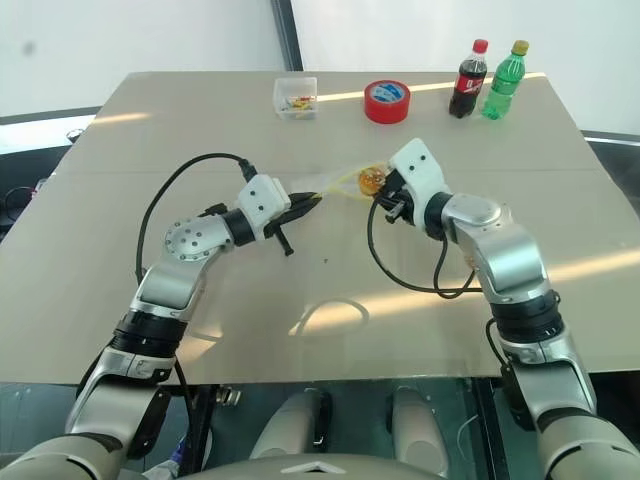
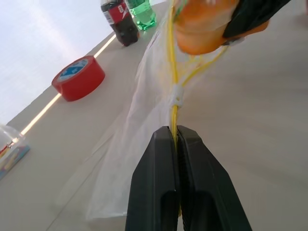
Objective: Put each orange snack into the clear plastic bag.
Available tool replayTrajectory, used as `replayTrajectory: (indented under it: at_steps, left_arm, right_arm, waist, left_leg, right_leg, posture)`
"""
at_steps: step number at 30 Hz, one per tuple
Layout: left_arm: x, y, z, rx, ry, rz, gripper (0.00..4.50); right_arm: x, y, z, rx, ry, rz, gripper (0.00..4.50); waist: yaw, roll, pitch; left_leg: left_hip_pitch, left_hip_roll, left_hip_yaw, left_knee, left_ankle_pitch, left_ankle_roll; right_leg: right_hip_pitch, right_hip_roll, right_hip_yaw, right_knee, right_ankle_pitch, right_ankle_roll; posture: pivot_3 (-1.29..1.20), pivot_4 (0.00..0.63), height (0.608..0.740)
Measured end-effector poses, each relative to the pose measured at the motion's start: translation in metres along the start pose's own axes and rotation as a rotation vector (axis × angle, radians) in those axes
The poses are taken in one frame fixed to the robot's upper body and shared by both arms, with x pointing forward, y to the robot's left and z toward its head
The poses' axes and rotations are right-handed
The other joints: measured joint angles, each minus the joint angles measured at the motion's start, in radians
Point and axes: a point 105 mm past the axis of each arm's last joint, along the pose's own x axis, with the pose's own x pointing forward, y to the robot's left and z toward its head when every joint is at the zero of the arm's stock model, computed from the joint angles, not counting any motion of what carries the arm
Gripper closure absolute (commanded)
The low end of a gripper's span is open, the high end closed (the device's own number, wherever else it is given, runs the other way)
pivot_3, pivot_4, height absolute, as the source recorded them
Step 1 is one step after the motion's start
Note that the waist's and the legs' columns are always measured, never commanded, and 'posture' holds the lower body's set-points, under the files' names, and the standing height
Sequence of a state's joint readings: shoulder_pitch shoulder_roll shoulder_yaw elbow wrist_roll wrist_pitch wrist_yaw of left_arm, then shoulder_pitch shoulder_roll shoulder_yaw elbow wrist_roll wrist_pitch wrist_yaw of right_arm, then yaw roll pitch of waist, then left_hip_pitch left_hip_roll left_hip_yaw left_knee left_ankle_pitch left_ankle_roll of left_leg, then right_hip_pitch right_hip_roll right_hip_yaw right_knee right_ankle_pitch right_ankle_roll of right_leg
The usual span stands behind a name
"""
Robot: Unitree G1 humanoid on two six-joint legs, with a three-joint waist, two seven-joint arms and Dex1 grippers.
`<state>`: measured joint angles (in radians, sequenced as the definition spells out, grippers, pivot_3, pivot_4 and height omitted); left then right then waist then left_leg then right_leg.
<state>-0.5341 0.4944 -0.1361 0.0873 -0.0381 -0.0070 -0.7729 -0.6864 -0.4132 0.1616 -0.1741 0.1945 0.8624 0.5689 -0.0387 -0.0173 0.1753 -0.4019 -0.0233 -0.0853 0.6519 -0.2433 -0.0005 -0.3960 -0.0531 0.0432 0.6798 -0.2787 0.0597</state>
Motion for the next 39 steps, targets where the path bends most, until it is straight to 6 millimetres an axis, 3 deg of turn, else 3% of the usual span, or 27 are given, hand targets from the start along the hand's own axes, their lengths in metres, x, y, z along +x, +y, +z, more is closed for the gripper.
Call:
replayTrajectory:
  at_steps: [4,10,14,18,23,28,35,39]
  left_arm:
    - [0.000,-0.018,-0.002,0.035,-0.006,-0.069,4.50]
    - [-0.004,-0.024,-0.002,0.063,-0.018,-0.109,4.50]
    - [-0.006,-0.029,-0.001,0.053,-0.024,-0.133,4.50]
    - [-0.006,-0.027,-0.005,0.016,-0.002,-0.122,4.50]
    - [-0.004,-0.018,-0.008,-0.055,0.020,-0.060,4.50]
    - [-0.002,-0.009,-0.005,-0.101,0.008,-0.011,4.50]
    - [-0.001,-0.009,-0.006,-0.110,0.011,-0.009,4.50]
    - [0.001,-0.011,-0.009,-0.127,0.013,-0.012,4.50]
  right_arm:
    - [0.013,0.008,-0.009,0.024,0.026,0.023,3.51]
    - [0.030,0.016,-0.009,0.026,0.012,0.050,3.51]
    - [0.038,0.019,-0.010,0.048,-0.003,0.064,2.35]
    - [0.036,0.009,-0.010,0.046,-0.011,0.016,0.62]
    - [-0.001,-0.011,-0.001,0.052,-0.071,-0.065,0.62]
    - [-0.045,-0.012,-0.007,0.064,-0.073,-0.108,0.62]
    - [-0.096,-0.042,-0.035,0.209,-0.008,-0.499,0.62]
    - [-0.107,-0.036,-0.066,0.332,0.096,-0.673,0.62]
  waist:
    - [-0.002,0.000,0.000]
    - [-0.003,0.000,0.000]
    - [-0.002,0.000,0.000]
    - [-0.001,0.000,0.000]
    - [0.002,0.000,0.000]
    - [0.003,0.000,0.000]
    - [0.002,0.000,0.000]
    - [0.001,0.000,0.000]
  left_leg:
    - [0.000,0.000,0.000,0.000,0.000,0.000]
    - [0.000,0.000,0.000,0.000,0.000,0.000]
    - [0.000,0.000,0.000,0.000,0.000,0.000]
    - [0.000,0.000,0.000,0.000,0.000,0.000]
    - [-0.002,0.000,-0.001,0.000,0.000,0.000]
    - [-0.002,0.000,-0.002,0.000,0.000,0.000]
    - [-0.001,0.000,-0.001,0.000,0.000,0.000]
    - [-0.001,0.000,0.000,0.000,0.000,0.000]
  right_leg:
    - [0.000,0.000,0.000,0.000,0.000,0.000]
    - [-0.001,0.000,0.000,0.000,0.000,0.000]
    - [-0.001,0.000,0.000,0.000,0.000,0.000]
    - [-0.001,0.000,0.000,0.000,0.000,0.000]
    - [-0.001,0.000,-0.001,0.000,0.000,0.000]
    - [-0.001,0.000,-0.002,0.000,0.000,0.000]
    - [0.000,0.000,-0.001,0.001,0.000,0.000]
    - [0.000,0.000,0.000,0.001,0.000,0.000]
  posture:
    - [0.00,0.150,0.740]
    - [0.00,0.150,0.740]
    - [0.00,0.150,0.740]
    - [0.00,0.150,0.740]
    - [0.00,0.150,0.740]
    - [0.00,0.150,0.740]
    - [0.00,0.150,0.740]
    - [0.00,0.150,0.740]
